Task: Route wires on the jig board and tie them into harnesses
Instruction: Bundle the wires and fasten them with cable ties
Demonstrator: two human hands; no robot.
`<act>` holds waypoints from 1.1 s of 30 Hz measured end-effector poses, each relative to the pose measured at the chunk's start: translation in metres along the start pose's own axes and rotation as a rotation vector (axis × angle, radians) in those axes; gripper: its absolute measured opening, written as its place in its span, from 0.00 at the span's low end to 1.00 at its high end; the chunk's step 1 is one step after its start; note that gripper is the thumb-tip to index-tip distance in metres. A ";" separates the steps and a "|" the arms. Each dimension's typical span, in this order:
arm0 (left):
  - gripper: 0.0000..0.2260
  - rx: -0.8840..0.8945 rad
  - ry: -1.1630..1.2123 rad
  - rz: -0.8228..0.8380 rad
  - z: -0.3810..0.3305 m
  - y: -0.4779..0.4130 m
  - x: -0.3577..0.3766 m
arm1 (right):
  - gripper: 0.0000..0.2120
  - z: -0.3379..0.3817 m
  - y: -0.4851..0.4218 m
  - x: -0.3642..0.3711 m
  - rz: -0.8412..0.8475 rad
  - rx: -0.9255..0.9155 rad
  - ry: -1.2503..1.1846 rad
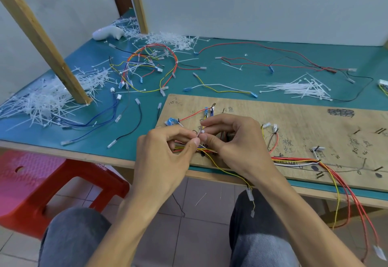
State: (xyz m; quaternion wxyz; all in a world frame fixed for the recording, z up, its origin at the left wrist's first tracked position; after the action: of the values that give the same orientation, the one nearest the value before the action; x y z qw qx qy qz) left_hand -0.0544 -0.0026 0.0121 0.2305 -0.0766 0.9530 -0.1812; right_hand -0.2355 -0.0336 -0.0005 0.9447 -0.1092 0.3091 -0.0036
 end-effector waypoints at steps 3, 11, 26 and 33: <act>0.06 -0.003 -0.005 -0.004 -0.002 0.000 0.001 | 0.10 0.000 0.000 0.000 0.011 0.003 -0.017; 0.03 -0.009 -0.012 -0.024 -0.007 0.001 -0.002 | 0.10 0.002 0.000 0.001 0.015 -0.037 0.012; 0.02 -0.010 -0.022 -0.005 -0.006 -0.003 -0.002 | 0.12 0.009 0.004 0.003 -0.026 -0.088 0.071; 0.05 0.020 -0.029 0.013 -0.007 -0.006 0.002 | 0.12 0.012 0.005 0.002 -0.037 -0.129 0.069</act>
State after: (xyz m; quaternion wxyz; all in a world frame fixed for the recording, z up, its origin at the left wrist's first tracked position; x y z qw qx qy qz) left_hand -0.0584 -0.0064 0.0193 0.2463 -0.0706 0.9481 -0.1881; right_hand -0.2273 -0.0266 0.0069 0.9243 -0.1753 0.3389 -0.0049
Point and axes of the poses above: each hand's wrist, its own y-axis away from the middle knuckle, its own x-axis out of the palm, z = x × y, the point moved 7 cm from there along -y, towards the middle knuckle, and after that the axes turned 11 degrees about y, right-handed, at the moved point
